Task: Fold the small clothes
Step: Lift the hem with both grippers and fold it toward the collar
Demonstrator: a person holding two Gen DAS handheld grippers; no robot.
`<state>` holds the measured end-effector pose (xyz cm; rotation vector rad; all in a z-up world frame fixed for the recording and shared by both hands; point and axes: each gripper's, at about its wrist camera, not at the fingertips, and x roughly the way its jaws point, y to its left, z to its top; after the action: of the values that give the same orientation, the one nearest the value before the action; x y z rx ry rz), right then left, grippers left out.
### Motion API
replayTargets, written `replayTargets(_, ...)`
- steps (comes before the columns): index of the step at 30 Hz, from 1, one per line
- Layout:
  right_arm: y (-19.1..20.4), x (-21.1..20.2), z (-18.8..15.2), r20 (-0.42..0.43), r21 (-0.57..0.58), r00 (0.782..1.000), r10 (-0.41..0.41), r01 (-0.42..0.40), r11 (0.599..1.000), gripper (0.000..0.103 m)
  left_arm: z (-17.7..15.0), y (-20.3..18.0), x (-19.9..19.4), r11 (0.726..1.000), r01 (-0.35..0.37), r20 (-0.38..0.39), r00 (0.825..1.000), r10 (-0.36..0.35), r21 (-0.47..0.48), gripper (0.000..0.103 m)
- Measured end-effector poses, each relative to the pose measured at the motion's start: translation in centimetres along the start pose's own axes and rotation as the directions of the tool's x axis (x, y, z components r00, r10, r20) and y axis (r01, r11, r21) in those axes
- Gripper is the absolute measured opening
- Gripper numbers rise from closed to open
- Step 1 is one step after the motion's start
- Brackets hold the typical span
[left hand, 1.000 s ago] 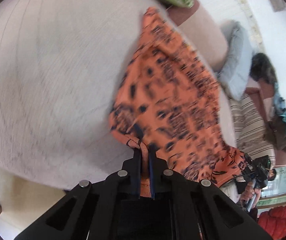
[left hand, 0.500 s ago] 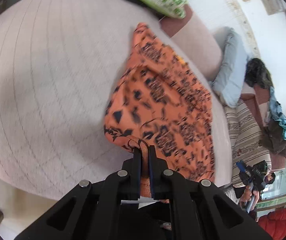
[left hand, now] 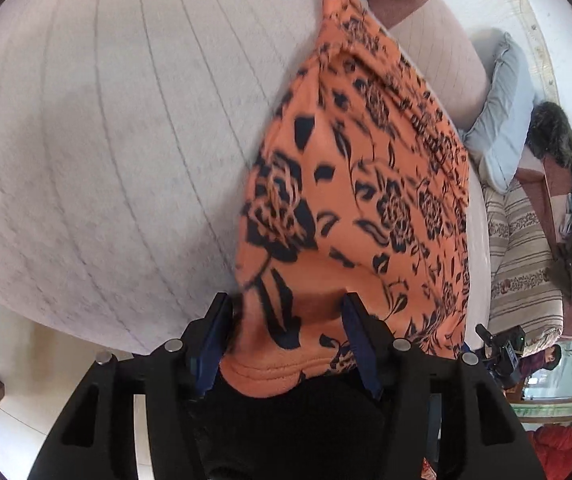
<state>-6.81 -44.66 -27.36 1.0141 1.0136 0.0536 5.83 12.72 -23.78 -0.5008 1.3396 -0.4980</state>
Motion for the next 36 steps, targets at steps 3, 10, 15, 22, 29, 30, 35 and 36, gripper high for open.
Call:
replayTargets(3,1.8,1.4,-1.2,-0.011,-0.118,0.997,-0.073,0.071,0.99,0.073,-0.6,-0.6,0.2,0.999,-0.011,0.0,1.0,0.011,0.042,0.056)
replayTargets(10,1.3,2.4,-2.6,-0.079,-0.09,0.996,-0.038,0.031,0.995,0.017,-1.8,-1.0,1.7,0.997,-0.005,-0.057,0.998,0.009,0.075,0.02)
replayTargets(15,4.3,0.7,-1.9,-0.047,-0.12,0.997,0.066,-0.071,0.99,0.015,-1.4,-1.6,0.7,0.995,0.015,-0.039,0.999,-0.011,0.097,0.012)
replayTargets(22,9.1,-5.4,2.2,0.085,-0.163,0.966,0.246,-0.23,0.96,0.013,1.9,-4.2,-5.5,0.98,0.145,0.075,0.985,-0.156,0.136,0.012)
replayTargets(29,12.4,-7.1,7.2,0.185,-0.216,0.938,0.294,-0.253,0.943,0.013,7.0,-7.0,-7.6,0.971,0.165,0.113,0.976,-0.187,0.175,0.012)
replayTargets(30,12.6,-6.9,8.3,0.194,-0.213,0.936,0.294,-0.253,0.944,0.013,7.8,-7.3,-7.3,0.971,0.164,0.108,0.977,-0.184,0.174,0.012)
replayTargets(35,14.1,-6.0,14.9,0.239,-0.192,0.93,0.28,-0.238,0.952,0.012,13.7,-9.4,-4.8,0.975,0.143,0.074,0.985,-0.157,0.17,0.012)
replayTargets(36,14.6,-5.7,16.2,0.246,-0.19,0.93,0.274,-0.231,0.954,0.012,14.8,-9.8,-4.3,0.975,0.137,0.071,0.986,-0.151,0.173,0.012)
